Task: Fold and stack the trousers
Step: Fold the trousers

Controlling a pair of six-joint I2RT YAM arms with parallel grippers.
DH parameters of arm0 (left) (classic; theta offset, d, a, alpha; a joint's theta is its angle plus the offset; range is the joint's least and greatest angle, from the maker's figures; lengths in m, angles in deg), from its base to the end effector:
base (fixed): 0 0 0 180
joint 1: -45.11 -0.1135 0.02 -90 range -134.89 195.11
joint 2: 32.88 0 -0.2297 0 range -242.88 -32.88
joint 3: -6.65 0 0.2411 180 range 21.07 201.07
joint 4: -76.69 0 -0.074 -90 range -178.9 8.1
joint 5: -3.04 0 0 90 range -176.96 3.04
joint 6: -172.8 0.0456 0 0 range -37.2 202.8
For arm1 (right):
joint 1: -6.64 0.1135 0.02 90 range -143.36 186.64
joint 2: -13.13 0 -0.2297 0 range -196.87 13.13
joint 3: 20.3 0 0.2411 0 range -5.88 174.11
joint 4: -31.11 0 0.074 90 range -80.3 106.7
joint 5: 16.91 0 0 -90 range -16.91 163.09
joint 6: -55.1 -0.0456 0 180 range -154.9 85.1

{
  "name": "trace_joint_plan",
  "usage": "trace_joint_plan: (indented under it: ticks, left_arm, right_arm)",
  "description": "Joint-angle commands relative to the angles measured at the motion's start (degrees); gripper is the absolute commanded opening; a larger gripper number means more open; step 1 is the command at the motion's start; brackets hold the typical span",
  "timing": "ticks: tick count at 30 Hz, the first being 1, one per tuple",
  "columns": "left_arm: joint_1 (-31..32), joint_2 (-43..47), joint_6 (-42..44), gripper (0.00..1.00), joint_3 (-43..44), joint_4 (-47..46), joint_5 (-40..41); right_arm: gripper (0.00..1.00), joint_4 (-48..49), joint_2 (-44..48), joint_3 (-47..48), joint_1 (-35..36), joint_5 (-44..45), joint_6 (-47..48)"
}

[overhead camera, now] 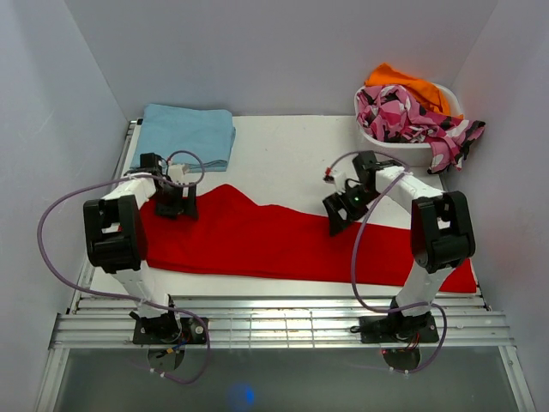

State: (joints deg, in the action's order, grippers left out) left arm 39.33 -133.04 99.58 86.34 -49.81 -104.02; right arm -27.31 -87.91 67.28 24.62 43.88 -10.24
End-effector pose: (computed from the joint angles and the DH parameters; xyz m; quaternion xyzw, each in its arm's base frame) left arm 0.3186 0.0188 0.1423 0.1144 0.9728 -0.1171 0.1640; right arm 0.3107 0.1242 0.1747 -0.3844 0.8758 0.2397 0.1666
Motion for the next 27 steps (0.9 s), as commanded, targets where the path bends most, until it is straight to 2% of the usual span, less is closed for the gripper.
trace_joint_plan:
  ticks: [1, 3, 7, 11, 15, 19, 22, 24, 25, 27]
  left_arm:
    - [-6.6, -4.0, -13.9, 0.94, 0.3, -2.4, 5.0]
    - [-9.8, -6.4, -15.0, 0.97, 0.6, -2.0, 6.0]
    - [-18.5, -10.3, -16.2, 0.98, 1.8, -2.0, 6.9]
    - [-20.6, -10.5, -15.9, 0.98, 1.6, -1.4, 5.2]
    - [-20.6, -5.6, -14.3, 0.98, 0.0, -2.7, 1.9]
    - [-20.6, -4.4, -12.6, 0.98, 0.5, -3.1, 1.9]
    - [-20.6, -4.3, -12.2, 0.98, 0.6, -2.5, 2.1]
    - [-20.6, -3.7, -12.0, 0.98, -0.1, -2.6, 1.4]
    - [-20.6, -3.4, -11.9, 0.98, -1.0, -2.8, 1.2]
    - [-20.6, -2.1, -11.6, 0.98, -2.2, -3.4, -0.9]
  right_arm:
    - [0.93, -7.9, -0.2, -7.0, -6.5, 8.1, 5.4]
    - [0.91, -5.8, -1.6, -8.6, -9.4, 10.8, 5.6]
    - [0.86, -0.3, -7.8, -8.1, -10.2, 15.8, 4.9]
    - [0.81, 0.8, -15.7, 1.6, -9.5, 14.7, 2.3]
    - [0.81, 0.1, -17.9, 9.9, -7.6, 10.8, 0.6]
    - [0.85, -0.4, -11.4, 12.4, -8.0, 10.0, -1.7]
    - [0.85, -1.7, -4.8, 10.3, -11.5, 11.8, -2.8]
    - [0.82, -2.6, -1.5, 6.6, -17.1, 13.9, -3.4]
    - [0.81, -2.7, 2.1, 5.1, -22.9, 14.6, -3.2]
    - [0.8, -2.0, 5.4, 0.9, -28.2, 16.8, 0.0]
